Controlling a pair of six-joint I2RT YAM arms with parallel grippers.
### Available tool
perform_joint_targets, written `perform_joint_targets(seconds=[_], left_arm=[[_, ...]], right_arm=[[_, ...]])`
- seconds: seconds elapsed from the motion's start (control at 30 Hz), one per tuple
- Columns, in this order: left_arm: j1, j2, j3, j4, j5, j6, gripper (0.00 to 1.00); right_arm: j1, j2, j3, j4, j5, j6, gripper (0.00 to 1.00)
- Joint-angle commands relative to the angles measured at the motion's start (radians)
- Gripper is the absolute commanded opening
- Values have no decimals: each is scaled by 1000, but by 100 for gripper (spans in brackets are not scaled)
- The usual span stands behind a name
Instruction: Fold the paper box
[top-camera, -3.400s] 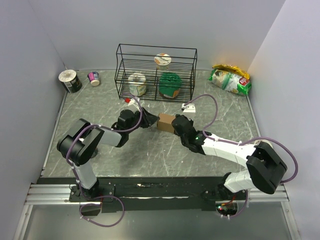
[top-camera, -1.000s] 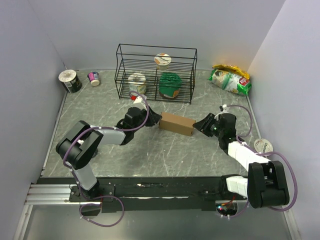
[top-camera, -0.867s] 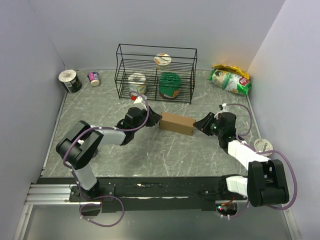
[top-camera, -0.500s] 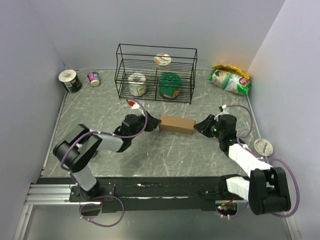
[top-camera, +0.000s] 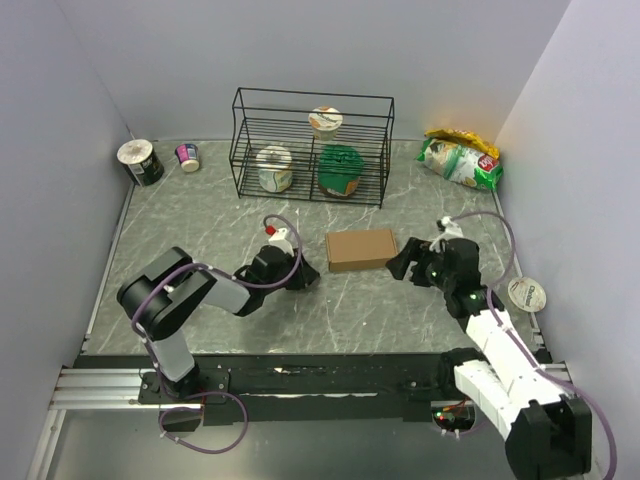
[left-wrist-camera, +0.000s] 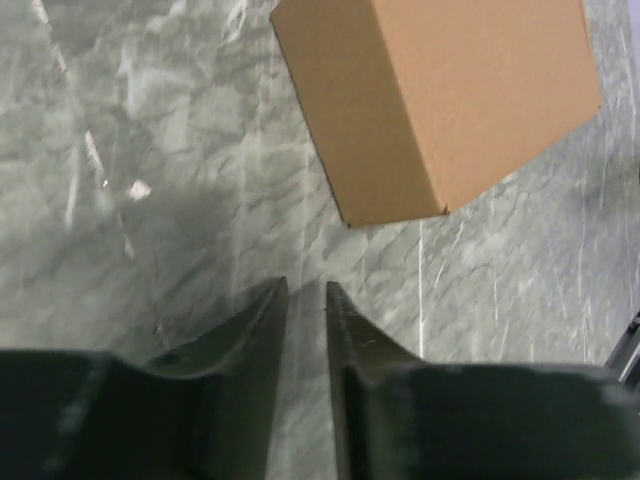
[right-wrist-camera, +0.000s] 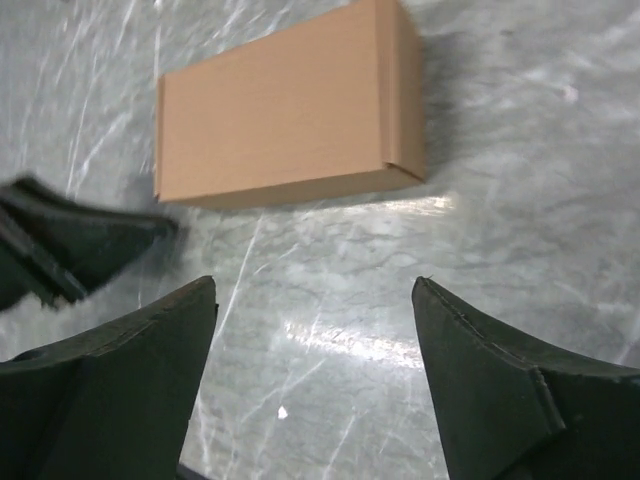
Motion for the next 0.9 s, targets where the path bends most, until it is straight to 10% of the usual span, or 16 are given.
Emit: perform_joint_targets(seconds=[0.0, 0.2, 0.47, 0.87], left_arm=[[7, 31, 32, -178, -29, 42, 35], [81, -48, 30, -136, 41, 71, 79], [87, 74, 202, -61, 362, 150, 85], [-62, 382, 599, -6, 417, 68, 83]], right_arm=[[98, 69, 153, -73, 30, -201, 88], [274, 302, 362, -182, 180, -227, 96], [191, 448, 395, -123, 114, -69, 100], [85, 251, 277, -110, 145, -71, 100]])
